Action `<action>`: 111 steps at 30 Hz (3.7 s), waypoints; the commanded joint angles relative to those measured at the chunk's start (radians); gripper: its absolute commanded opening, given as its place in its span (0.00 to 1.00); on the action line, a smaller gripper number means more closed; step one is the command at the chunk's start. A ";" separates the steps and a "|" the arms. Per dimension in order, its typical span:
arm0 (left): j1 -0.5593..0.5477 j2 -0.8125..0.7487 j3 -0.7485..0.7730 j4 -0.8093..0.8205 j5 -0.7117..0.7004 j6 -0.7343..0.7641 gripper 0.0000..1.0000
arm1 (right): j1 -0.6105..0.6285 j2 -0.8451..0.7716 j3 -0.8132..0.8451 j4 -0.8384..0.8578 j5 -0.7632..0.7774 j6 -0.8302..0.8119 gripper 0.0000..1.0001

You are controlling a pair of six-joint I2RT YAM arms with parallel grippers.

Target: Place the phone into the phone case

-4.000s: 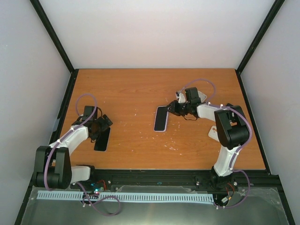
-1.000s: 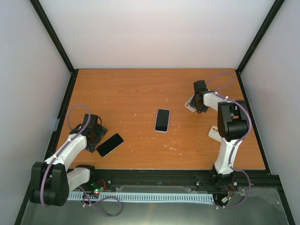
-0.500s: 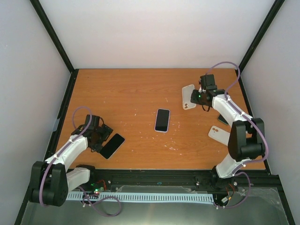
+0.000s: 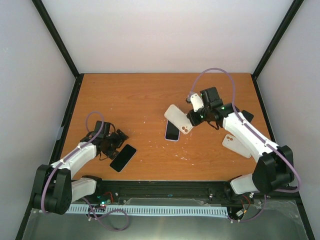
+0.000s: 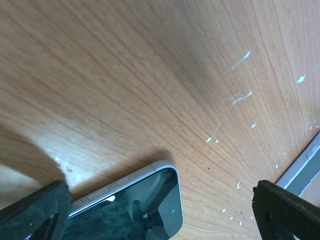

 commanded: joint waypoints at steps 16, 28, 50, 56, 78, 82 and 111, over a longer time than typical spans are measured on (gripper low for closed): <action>-0.008 0.053 0.043 0.010 -0.105 0.218 1.00 | 0.295 0.052 0.029 -0.297 -0.224 -0.742 0.03; -0.008 0.039 0.042 -0.017 -0.108 0.223 1.00 | 0.422 0.327 0.166 -0.263 -0.013 -0.907 0.26; -0.010 -0.007 -0.039 0.006 0.028 0.181 0.99 | 0.442 -0.146 -0.270 0.100 0.292 1.192 0.53; -0.017 -0.067 -0.016 -0.087 0.020 0.153 0.99 | 0.621 -0.177 -0.369 0.115 0.380 1.555 0.57; -0.017 -0.162 -0.022 -0.208 0.075 0.163 0.99 | 0.800 0.438 -0.177 0.797 0.137 1.378 0.53; -0.017 -0.204 -0.049 -0.183 0.138 0.143 0.99 | 0.791 0.504 -0.129 0.790 0.143 1.365 0.51; -0.020 -0.049 0.196 -0.271 -0.036 0.361 0.99 | 0.532 0.537 -0.136 0.902 0.123 1.181 0.45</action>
